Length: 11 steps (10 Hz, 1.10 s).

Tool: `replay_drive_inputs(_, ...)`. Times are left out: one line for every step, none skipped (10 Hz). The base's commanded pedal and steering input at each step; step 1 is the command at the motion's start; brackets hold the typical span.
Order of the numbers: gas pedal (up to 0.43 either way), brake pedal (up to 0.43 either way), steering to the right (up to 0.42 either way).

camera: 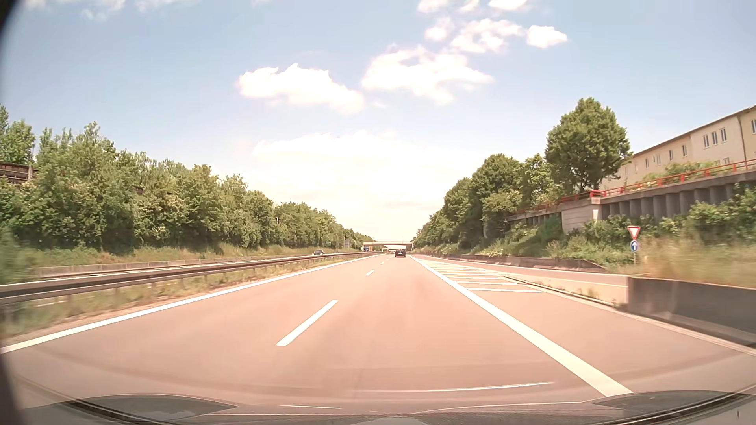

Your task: Follow the waypoints while adhering to traffic rules and regulations

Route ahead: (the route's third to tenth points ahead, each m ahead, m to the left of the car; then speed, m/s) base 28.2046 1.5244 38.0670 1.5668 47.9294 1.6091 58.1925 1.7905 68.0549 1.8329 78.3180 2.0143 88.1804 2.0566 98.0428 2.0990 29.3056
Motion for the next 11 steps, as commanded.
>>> replay_drive_inputs(0.311, 0.012, -0.001)
replay_drive_inputs(0.311, 0.012, -0.001)
replay_drive_inputs(0.311, 0.012, -0.001)
replay_drive_inputs(0.311, 0.012, -0.003)
replay_drive_inputs(0.311, 0.012, -0.003)
replay_drive_inputs(0.311, 0.012, -0.002)
replay_drive_inputs(0.311, 0.012, -0.002)
replay_drive_inputs(0.311, 0.012, -0.002)
replay_drive_inputs(0.311, 0.012, -0.002)
replay_drive_inputs(0.311, 0.012, -0.002)
replay_drive_inputs(0.311, 0.006, -0.002)
